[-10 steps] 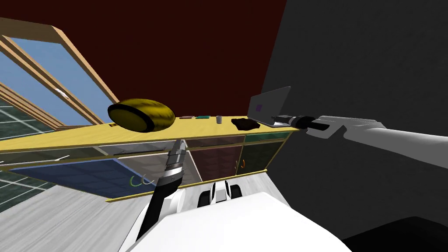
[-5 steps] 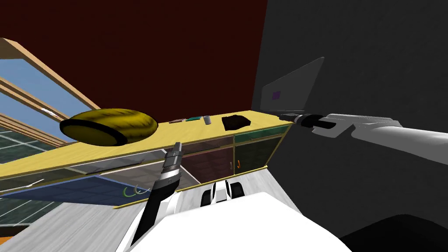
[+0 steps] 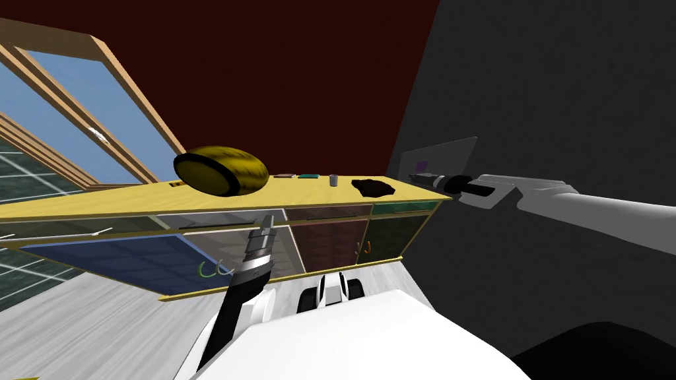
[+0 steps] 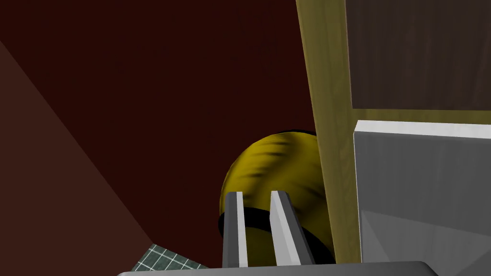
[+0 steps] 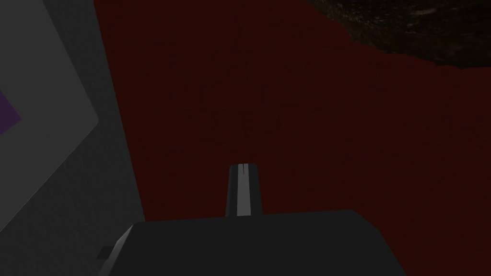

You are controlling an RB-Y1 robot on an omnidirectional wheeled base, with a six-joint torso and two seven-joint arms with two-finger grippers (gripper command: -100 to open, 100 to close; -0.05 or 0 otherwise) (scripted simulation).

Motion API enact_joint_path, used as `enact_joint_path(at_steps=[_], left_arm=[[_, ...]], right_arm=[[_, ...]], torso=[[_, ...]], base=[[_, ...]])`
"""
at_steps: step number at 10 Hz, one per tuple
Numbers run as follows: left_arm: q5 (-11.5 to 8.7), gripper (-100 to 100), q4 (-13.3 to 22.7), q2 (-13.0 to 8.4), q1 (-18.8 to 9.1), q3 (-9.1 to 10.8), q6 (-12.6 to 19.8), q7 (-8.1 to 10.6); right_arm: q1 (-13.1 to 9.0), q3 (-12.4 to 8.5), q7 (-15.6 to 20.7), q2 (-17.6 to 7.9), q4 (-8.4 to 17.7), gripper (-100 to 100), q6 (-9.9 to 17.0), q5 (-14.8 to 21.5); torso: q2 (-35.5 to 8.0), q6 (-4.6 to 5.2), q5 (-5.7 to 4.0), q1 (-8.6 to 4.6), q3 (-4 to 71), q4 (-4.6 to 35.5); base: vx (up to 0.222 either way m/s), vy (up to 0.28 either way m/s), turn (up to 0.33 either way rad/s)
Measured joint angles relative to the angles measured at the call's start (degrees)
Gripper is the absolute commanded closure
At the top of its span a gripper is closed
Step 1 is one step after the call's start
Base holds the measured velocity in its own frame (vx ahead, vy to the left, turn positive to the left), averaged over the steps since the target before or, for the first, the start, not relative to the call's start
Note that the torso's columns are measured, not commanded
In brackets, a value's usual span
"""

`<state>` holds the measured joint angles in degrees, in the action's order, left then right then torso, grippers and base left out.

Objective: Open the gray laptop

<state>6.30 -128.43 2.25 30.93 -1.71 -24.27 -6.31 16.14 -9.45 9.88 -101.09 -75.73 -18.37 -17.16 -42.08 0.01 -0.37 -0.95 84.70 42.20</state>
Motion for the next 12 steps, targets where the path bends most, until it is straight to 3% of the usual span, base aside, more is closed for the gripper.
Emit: enact_joint_path(at_steps=[2,4,6,8,12], left_arm=[[0.00,0,0.00,0.00,0.00,0.00,0.00,0.00],[0.00,0,0.00,0.01,0.00,-0.01,0.00,0.00],[0.00,0,0.00,0.01,-0.01,-0.01,0.00,0.00],[0.00,0,0.00,0.01,0.00,-0.01,0.00,0.00],[0.00,0,0.00,0.01,0.00,-0.01,0.00,0.00]], right_arm=[[0.74,-1.03,-0.46,0.51,-2.15,100,2.55,-0.69],[1.12,-1.75,-1.10,1.07,-4.44,100,5.07,-1.61],[-1.09,0.08,-1.52,1.67,-6.68,100,7.72,-2.91],[0.24,-1.56,-2.13,2.02,-8.94,100,10.09,-3.65],[0.77,-2.95,-3.34,3.21,-14.38,100,15.75,-5.76]], torso=[[-0.21,-0.02,0.42,1.05,-0.13,0.09],[-0.29,0.00,0.45,1.19,-0.19,0.12],[-0.21,-0.02,0.38,0.98,-0.13,0.09],[-0.20,-0.01,0.34,0.90,-0.13,0.09],[-0.22,-0.02,0.37,0.96,-0.13,0.09]], base=[[-0.017,-0.081,0.042],[-0.024,-0.042,0.025],[-0.024,-0.044,0.041],[-0.030,-0.056,0.043],[-0.021,-0.044,0.031]])
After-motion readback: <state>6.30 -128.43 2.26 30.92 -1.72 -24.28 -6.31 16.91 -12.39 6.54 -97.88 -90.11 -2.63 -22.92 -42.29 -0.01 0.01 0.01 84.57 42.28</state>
